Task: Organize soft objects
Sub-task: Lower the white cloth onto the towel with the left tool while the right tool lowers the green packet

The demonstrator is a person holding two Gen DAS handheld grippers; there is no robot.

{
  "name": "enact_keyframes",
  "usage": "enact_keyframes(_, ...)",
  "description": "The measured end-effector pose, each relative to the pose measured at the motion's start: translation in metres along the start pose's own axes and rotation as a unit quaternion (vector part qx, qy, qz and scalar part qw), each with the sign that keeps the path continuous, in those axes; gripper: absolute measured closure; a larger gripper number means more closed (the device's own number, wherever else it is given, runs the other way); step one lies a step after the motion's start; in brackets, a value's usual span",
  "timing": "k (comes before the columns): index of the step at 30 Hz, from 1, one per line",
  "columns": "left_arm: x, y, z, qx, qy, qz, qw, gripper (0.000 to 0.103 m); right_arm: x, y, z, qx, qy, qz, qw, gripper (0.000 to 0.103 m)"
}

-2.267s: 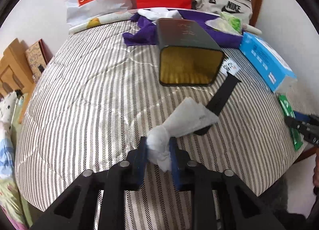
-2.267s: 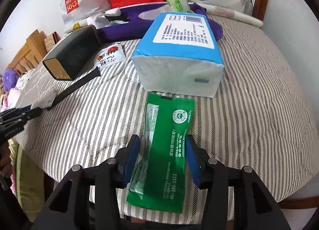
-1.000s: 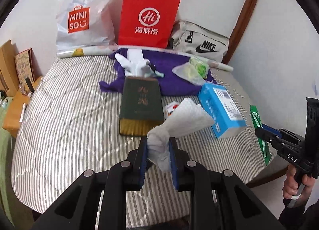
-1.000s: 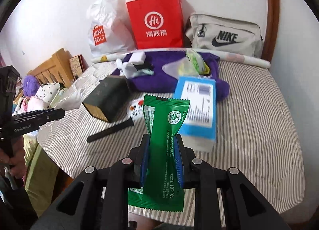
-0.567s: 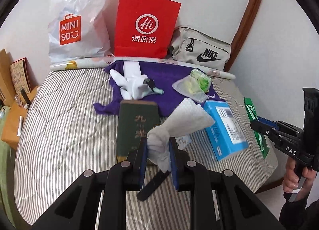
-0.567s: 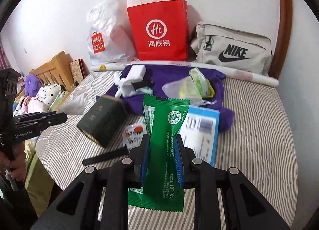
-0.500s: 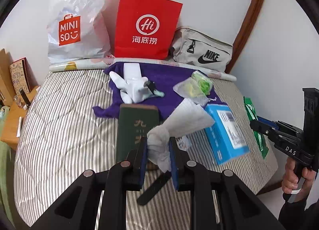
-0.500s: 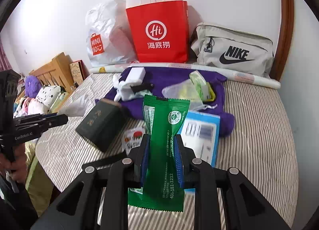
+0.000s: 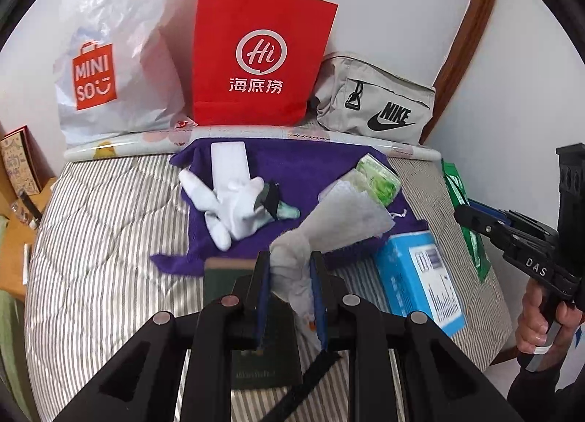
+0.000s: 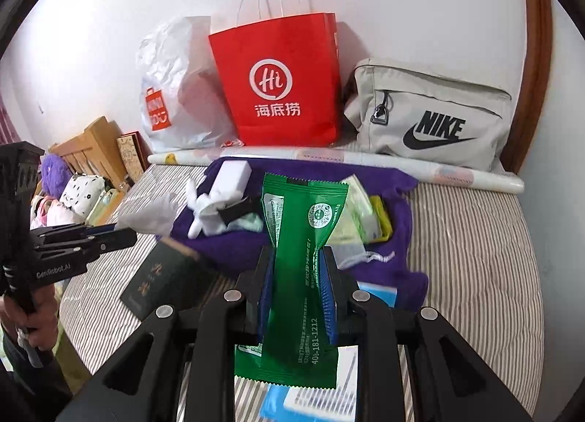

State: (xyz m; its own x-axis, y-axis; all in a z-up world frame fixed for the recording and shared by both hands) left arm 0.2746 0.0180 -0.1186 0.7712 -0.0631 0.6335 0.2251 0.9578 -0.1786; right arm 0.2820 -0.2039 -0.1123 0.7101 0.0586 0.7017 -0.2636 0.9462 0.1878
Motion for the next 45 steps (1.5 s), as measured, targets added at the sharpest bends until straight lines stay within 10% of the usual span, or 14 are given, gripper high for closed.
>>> enact_keyframes(23, 0.036, 0.019, -0.119, 0.004, 0.106, -0.003, 0.9943, 0.083, 0.041, -0.023, -0.135, 0.003, 0.087, 0.017, 0.996, 0.078)
enact_keyframes(45, 0.038, 0.018, -0.129, 0.037, 0.104, -0.039, 0.9931, 0.08, 0.03, -0.023, -0.176, -0.014, 0.139, 0.029, 0.99, 0.068)
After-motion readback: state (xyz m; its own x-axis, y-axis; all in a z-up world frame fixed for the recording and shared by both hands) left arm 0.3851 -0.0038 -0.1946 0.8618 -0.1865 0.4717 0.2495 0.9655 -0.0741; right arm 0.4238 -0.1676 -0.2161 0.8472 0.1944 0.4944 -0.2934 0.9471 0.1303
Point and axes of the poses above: each gripper's, at about its wrist camera, not at the fingertips, and z roughly against the way its jaws point, y to its left, x to its top, the point moved 5 cm from there along -z, roughly the way its jaws point, and after that the axes turned 3 degrees about -z, right-handed, at the moved point
